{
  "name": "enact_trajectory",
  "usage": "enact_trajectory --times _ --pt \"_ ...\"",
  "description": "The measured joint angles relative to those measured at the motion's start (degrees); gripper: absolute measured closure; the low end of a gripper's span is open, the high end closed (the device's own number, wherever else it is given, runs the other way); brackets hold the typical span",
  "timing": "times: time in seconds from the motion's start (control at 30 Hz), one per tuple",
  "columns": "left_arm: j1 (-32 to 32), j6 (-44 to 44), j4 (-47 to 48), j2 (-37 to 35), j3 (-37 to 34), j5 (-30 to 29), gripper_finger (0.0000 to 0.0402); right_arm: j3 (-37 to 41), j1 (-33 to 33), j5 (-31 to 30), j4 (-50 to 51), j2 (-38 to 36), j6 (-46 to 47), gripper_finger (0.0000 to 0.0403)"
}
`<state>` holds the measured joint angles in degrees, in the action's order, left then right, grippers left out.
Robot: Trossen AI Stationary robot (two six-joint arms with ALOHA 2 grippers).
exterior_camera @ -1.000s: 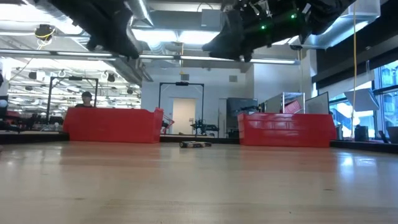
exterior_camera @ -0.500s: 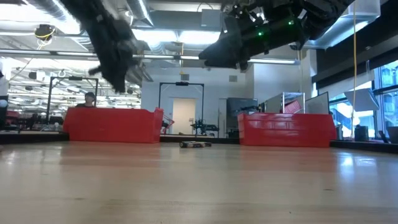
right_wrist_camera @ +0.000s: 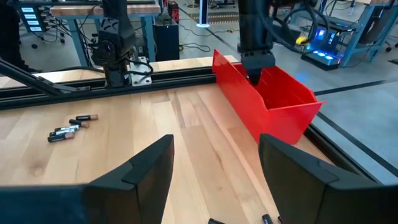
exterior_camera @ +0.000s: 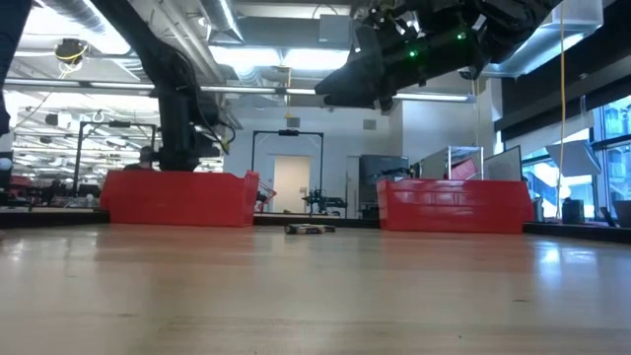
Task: Sort batteries
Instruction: Put the small silver battery into the left red bin
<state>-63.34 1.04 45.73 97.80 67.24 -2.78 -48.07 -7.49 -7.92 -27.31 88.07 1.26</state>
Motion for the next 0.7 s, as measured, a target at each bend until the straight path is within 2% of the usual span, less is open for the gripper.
enact_trajectory --times 0.6,0.7 --pt "-3.9 -0.1 -0.5 6.0 0.3 1.4 0.0379 0.0 0.0 0.0 0.0 0.0 0.0 0.0169" --pt "-3.9 -0.8 -1.0 6.2 0.2 1.2 0.0363 0.0 0.0 0.0 0.1 0.0 0.0 0.0169"
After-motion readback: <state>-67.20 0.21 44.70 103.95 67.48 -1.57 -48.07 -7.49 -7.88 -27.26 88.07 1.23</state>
